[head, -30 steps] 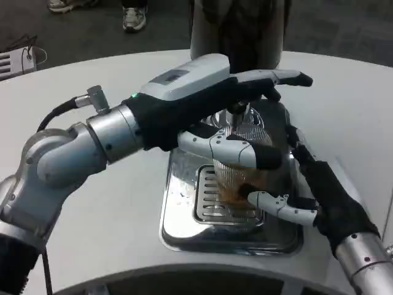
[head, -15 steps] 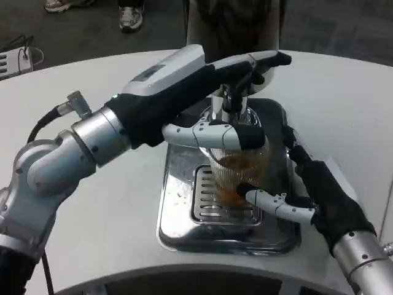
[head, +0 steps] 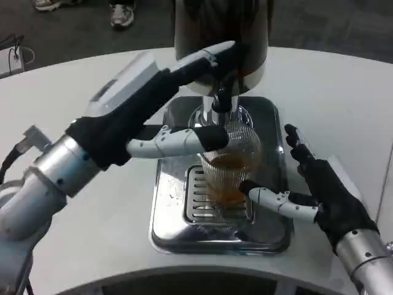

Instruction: Grasp the cup under the faucet to collect the drink, then remove the cup.

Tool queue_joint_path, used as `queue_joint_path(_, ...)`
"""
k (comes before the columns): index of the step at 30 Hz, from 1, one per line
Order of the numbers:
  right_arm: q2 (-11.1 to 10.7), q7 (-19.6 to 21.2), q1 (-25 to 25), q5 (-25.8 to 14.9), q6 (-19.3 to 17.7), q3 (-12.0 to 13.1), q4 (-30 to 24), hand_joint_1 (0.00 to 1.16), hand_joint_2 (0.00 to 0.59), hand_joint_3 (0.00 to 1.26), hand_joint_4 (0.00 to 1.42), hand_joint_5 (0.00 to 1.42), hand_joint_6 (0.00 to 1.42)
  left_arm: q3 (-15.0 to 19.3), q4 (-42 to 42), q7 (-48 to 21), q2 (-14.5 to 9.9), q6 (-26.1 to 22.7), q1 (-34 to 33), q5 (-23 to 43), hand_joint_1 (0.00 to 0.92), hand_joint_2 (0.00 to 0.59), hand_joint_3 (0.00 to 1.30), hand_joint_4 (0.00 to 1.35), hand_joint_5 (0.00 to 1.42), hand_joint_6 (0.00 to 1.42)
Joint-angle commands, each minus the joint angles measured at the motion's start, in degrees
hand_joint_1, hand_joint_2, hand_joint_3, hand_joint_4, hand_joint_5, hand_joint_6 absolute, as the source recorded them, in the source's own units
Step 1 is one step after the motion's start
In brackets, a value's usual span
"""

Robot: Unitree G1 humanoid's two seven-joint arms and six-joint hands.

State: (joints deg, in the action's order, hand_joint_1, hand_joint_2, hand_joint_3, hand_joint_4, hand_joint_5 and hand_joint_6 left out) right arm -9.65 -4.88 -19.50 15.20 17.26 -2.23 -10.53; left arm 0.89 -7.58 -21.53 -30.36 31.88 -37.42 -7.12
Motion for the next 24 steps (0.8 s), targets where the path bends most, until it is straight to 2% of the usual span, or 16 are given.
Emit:
queue_joint_path(1, -0.2, 0.1, -0.6, -0.8, -1.3, -0.1, 1.0, 0.77, 0.212, 0.0, 0.0, 0.0, 0.0, 3.3, 4.5, 3.6, 0.4, 1.0, 4.9, 0.3, 0.0, 0.03, 0.14, 0.12, 0.23, 0.3)
queue_joint_path(6, -0.3, 0.2, -1.0, -1.0, -1.5, -0.3, 1.7, 0.77, 0.212, 0.0, 0.0, 0.0, 0.0, 5.9, 7.4, 6.4, 1.1, 1.5, 8.5, 0.8, 0.0, 0.03, 0.14, 0.11, 0.22, 0.3)
queue_joint_path(12, 0.3, 0.4, -1.6, -1.0, -2.0, -1.1, 2.3, 0.77, 0.212, 0.0, 0.0, 0.0, 0.0, 8.2, 14.1, 7.2, 1.0, -1.6, 15.6, 0.0, 0.0, 0.039, 0.13, 0.09, 0.2, 0.3)
queue_joint_path(18, 0.7, 1.0, -2.4, -0.9, -2.9, -1.6, 3.4, 0.77, 0.212, 0.0, 0.0, 0.0, 0.0, 10.9, 21.4, 7.4, 0.9, -6.4, 26.3, -2.7, 0.0, 0.048, 0.11, 0.03, 0.16, 0.23)
queue_joint_path(24, 1.4, 2.0, -3.2, -1.1, -4.3, -2.0, 4.8, 0.77, 0.212, 0.0, 0.0, 0.0, 0.0, 12.1, 24.9, 7.2, 1.1, -8.6, 35.1, -3.9, 0.0, 0.058, 0.09, 0.01, 0.14, 0.21)
